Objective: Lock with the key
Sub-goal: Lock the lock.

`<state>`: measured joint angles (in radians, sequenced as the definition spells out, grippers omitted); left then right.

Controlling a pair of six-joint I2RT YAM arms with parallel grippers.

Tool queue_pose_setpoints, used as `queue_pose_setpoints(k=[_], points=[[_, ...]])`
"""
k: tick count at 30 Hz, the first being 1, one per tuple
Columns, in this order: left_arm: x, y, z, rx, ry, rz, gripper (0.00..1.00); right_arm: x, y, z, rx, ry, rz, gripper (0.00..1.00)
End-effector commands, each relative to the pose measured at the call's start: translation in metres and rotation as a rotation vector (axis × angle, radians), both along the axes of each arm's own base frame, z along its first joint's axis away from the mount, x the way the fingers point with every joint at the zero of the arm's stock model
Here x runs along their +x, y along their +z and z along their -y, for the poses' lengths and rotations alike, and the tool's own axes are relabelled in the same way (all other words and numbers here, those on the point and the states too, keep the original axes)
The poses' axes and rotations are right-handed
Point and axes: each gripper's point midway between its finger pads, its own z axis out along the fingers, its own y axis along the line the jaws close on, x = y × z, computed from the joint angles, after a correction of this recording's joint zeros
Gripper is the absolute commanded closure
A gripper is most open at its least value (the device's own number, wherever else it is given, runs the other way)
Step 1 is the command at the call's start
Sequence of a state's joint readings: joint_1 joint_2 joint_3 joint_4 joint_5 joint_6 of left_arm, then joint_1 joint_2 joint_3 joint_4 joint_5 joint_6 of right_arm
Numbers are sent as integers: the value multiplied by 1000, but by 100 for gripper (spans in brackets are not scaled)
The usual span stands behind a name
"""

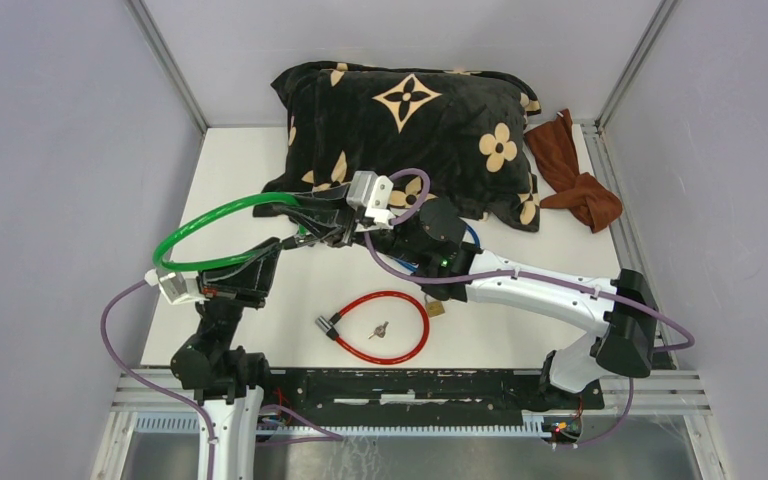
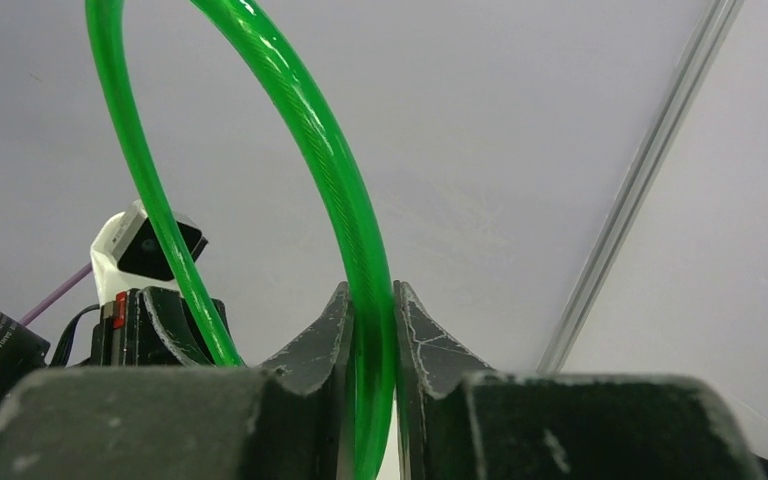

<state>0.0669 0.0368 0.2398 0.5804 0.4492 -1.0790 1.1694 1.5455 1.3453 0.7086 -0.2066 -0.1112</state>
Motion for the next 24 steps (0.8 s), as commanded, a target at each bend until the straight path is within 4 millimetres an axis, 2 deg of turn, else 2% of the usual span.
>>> queue_pose_setpoints(k=[1, 6, 15, 20, 24], points=[[-34, 37, -1, 66, 72, 230, 98, -22, -18, -5, -91, 89, -16, 82], [-36, 42, -4, 51, 87, 243, 98, -25, -18, 0, -108, 88, 8, 74], [-42, 44, 2, 111, 88, 287, 98, -28, -12, 5, -106, 101, 38, 60], [-43, 44, 3, 111, 82, 288, 98, -29, -12, 9, -125, 107, 53, 45], [-43, 44, 3, 104, 76, 280, 98, -34, -13, 11, -159, 137, 67, 25]])
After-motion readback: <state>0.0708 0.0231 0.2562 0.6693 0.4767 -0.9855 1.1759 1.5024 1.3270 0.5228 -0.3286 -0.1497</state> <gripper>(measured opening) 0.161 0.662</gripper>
